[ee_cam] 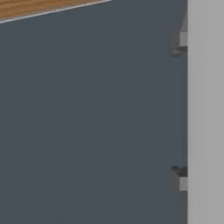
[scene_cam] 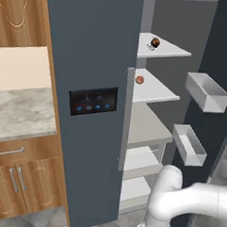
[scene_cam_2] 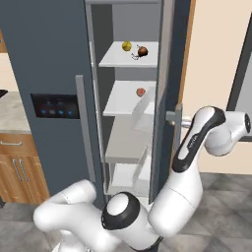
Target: Place the potato in the correct fridge rack based on whether it is a fruit or vegetable. Finally, close the fridge door.
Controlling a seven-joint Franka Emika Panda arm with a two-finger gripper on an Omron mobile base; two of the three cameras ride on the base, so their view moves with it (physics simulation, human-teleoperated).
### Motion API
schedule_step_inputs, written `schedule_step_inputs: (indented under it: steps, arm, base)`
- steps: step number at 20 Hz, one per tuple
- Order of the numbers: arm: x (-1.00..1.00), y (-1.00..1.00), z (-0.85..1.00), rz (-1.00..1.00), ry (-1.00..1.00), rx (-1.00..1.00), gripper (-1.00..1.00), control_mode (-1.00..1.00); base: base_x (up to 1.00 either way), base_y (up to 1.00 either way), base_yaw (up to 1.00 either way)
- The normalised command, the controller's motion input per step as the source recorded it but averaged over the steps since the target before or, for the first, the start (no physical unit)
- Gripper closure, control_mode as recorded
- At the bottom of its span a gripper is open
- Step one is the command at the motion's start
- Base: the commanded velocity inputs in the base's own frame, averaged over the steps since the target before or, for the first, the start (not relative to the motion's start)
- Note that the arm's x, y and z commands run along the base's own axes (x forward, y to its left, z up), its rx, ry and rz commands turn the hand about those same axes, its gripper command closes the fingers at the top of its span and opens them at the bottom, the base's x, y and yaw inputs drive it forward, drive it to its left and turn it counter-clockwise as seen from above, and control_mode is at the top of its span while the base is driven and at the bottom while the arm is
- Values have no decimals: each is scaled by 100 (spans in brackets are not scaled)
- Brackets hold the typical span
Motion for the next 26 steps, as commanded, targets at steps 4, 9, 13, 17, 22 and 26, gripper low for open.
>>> schedule_step_inputs:
  steps: [4, 9, 13, 17, 22, 26]
  arm:
    - [-11, 100, 48, 0, -19, 3, -100, -100]
    - [0, 100, 49, -2, -19, 4, -100, -100]
    - [1, 100, 47, -11, -17, 3, -100, -100]
    - [33, 100, 41, -21, -13, 0, -100, -100]
    - [57, 97, 36, -29, -11, -2, -100, -100]
    - [76, 79, 39, -33, -7, -2, -100, -100]
  base:
    - [0, 0, 0]
    - [0, 0, 0]
    - [0, 0, 0]
    - [0, 0, 0]
    - [0, 0, 0]
    - [0, 0, 0]
